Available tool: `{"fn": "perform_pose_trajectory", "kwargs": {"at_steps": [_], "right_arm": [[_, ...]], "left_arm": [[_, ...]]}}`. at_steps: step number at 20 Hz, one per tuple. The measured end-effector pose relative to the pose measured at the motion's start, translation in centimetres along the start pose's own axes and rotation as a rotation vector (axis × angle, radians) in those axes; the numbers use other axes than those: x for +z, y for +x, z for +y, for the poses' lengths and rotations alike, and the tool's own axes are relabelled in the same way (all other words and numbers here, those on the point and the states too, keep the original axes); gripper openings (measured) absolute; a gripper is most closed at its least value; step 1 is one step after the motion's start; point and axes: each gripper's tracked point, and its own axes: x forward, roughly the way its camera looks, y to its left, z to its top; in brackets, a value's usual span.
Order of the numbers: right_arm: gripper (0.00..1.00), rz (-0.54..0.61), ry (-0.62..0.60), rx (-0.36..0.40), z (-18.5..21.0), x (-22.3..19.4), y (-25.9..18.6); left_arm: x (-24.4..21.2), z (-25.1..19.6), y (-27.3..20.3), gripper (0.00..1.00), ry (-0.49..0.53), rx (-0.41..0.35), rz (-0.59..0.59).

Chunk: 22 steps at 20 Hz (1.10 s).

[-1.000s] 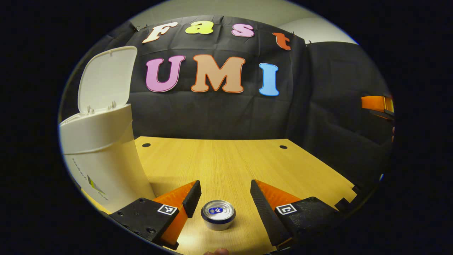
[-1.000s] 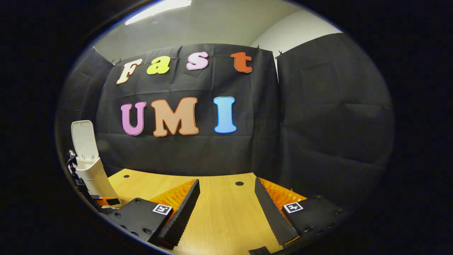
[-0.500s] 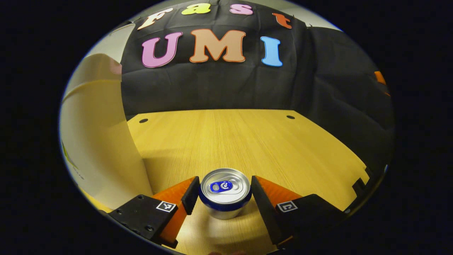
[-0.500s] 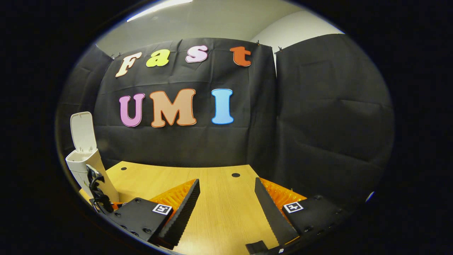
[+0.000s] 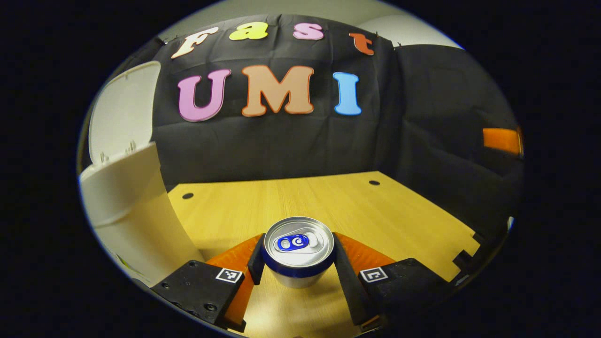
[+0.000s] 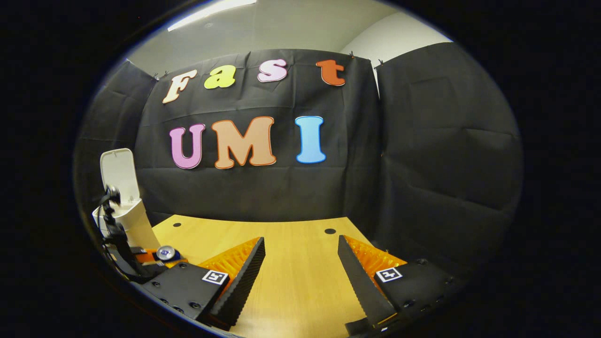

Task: Press the lid of the desktop garbage bin to open it, pick up the crumpled paper on the desktop and throw it into the bin, then pick up the pop can on the desktop and drop it into the bin, and finally close the garbage bin lid.

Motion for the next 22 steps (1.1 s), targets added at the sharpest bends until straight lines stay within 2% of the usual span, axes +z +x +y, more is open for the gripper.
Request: {"fn": "perform_pose_trajectory", "kwargs": {"at_steps": [3, 7, 12, 17, 18, 22], "right_arm": [[0.98, 0.002, 0.004, 0.044, 1.9, -0.3, 0.7], [0.98, 0.0, 0.015, 0.086, 3.6, -0.1, 1.5], [0.98, 0.007, 0.033, 0.116, 4.6, -0.1, 2.4], [0.95, 0.015, 0.026, 0.137, 5.5, -0.2, 3.0], [0.98, 0.017, 0.023, 0.141, 5.7, -0.3, 3.1], [0.98, 0.026, 0.011, 0.162, 6.8, -0.4, 3.5]], "left_arm": [[6.9, 0.7, -1.1, 0.75, 0.007, 0.009, -0.143], [13.7, 3.6, -3.2, 0.74, 0.006, 0.063, -0.263], [18.8, 10.0, -6.2, 0.74, -0.055, 0.186, -0.368], [17.7, 18.9, -8.7, 0.74, -0.047, 0.389, -0.354], [16.9, 20.3, -9.1, 0.74, -0.049, 0.42, -0.336], [13.1, 24.1, -9.6, 0.75, -0.077, 0.496, -0.248]]}}
